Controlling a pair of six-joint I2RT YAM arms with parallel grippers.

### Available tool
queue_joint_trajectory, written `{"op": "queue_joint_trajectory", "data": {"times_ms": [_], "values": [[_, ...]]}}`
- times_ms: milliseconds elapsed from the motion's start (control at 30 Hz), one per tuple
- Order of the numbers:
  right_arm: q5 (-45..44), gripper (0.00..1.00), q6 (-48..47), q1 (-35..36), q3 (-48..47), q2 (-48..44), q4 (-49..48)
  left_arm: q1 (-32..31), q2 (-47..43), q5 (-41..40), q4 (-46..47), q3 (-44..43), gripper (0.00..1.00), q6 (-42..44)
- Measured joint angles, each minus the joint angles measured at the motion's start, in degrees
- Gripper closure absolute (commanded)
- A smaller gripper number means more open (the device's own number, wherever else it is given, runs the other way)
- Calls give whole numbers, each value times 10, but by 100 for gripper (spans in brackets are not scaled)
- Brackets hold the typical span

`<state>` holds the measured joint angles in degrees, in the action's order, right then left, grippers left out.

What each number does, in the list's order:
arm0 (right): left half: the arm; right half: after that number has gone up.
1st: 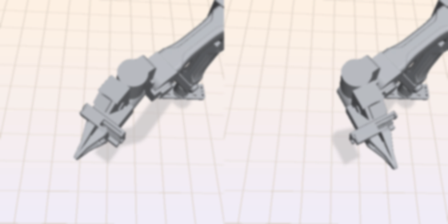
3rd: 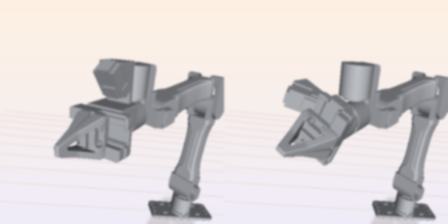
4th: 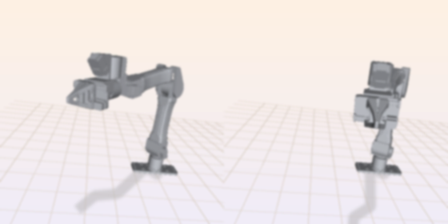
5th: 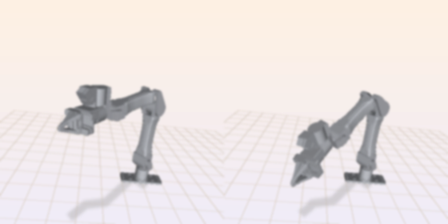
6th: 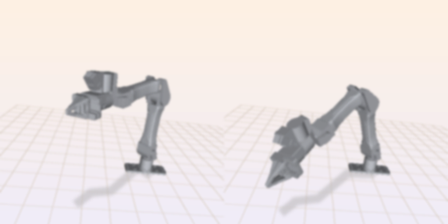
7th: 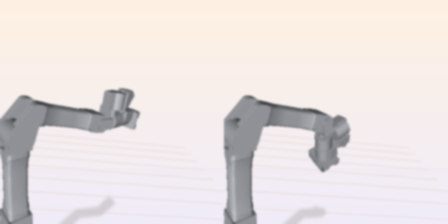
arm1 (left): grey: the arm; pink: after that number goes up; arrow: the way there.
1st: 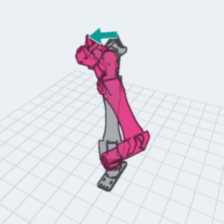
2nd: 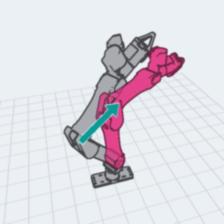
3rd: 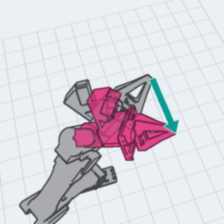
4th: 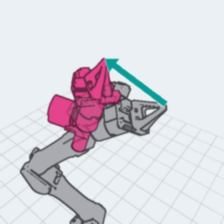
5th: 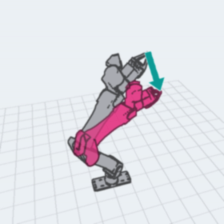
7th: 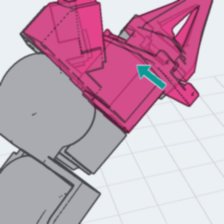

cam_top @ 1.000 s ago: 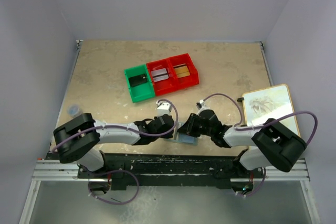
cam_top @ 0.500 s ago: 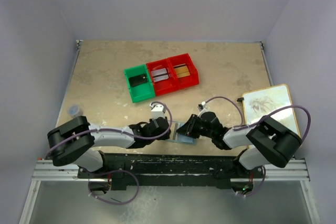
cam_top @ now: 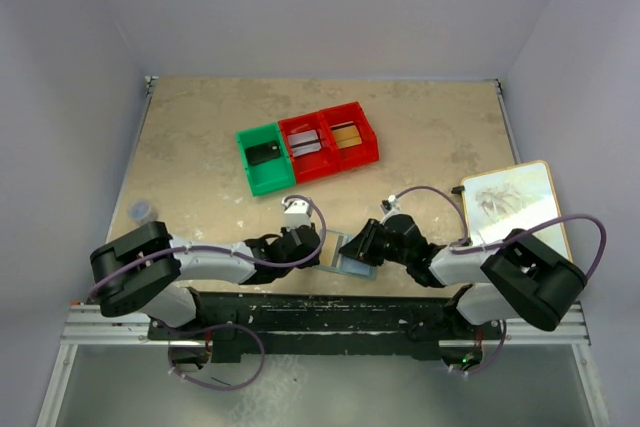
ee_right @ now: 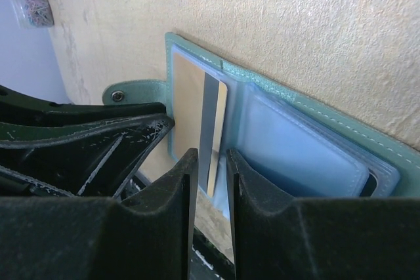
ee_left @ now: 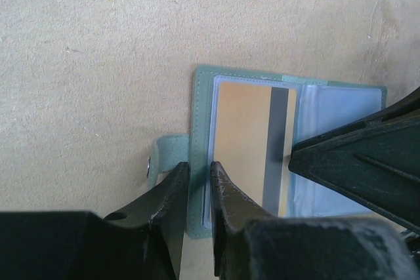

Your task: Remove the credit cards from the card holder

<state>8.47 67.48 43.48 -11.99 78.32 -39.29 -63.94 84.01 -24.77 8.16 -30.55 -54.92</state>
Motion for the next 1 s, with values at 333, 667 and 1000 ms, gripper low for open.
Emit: {"op": "queue_joint_trajectory", "data": {"times_ms": [333, 667, 1000], "values": [[1, 80, 1, 0, 0, 5, -9, -9, 8, 17, -12, -10, 100, 27], [-19, 100, 1, -4, 0, 2, 0, -34, 24, -12, 1, -17, 100, 19], [-12, 100, -13, -22, 18, -55, 4, -39, 36, -21, 12, -19, 100, -2]]}}
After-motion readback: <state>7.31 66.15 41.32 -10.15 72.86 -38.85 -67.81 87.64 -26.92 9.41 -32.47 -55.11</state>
